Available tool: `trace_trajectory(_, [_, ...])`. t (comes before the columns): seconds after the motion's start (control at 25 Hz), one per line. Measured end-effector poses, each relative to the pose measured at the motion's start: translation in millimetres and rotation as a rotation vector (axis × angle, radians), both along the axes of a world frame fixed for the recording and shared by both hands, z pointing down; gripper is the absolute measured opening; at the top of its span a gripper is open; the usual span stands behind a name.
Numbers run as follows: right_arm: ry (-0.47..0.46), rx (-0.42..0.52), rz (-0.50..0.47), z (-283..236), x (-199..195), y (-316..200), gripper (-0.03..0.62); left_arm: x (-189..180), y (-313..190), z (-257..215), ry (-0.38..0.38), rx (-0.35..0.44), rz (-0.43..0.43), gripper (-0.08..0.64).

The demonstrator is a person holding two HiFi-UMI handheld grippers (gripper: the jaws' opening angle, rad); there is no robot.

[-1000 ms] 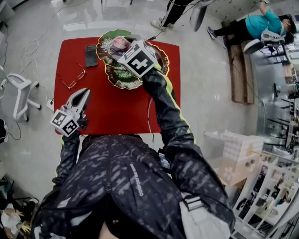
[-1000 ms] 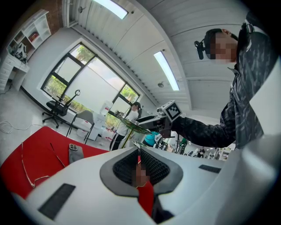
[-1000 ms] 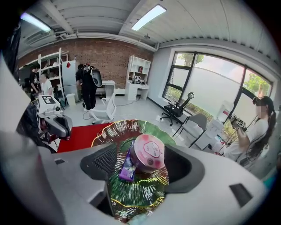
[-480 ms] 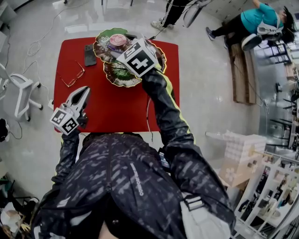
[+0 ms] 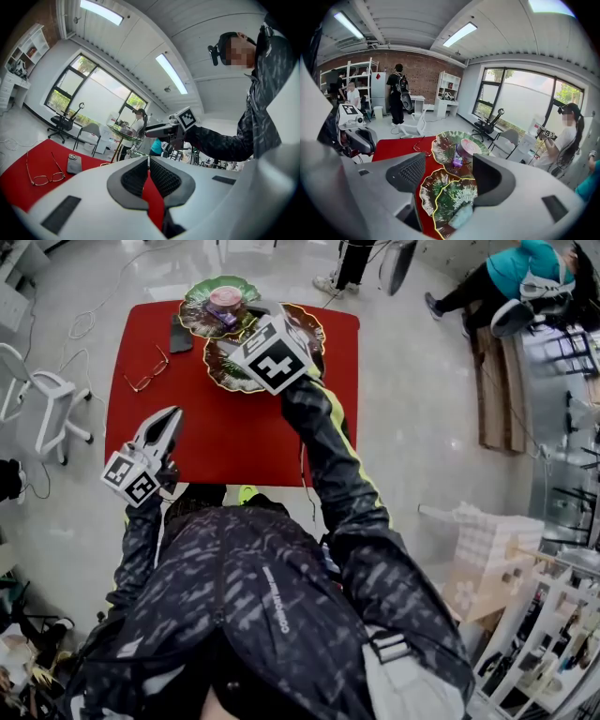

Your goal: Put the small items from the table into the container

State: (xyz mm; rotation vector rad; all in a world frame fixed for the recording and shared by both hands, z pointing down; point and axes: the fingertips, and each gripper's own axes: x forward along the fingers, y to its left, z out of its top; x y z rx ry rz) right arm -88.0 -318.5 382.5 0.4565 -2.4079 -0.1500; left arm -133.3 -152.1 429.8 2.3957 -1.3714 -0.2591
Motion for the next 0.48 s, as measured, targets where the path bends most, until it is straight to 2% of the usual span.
trace_trajectory(0.48, [-0.015,-0.055,0.006,17,23,48,0.319,23,28,-7,-0.015,0.005,0.019,0.012])
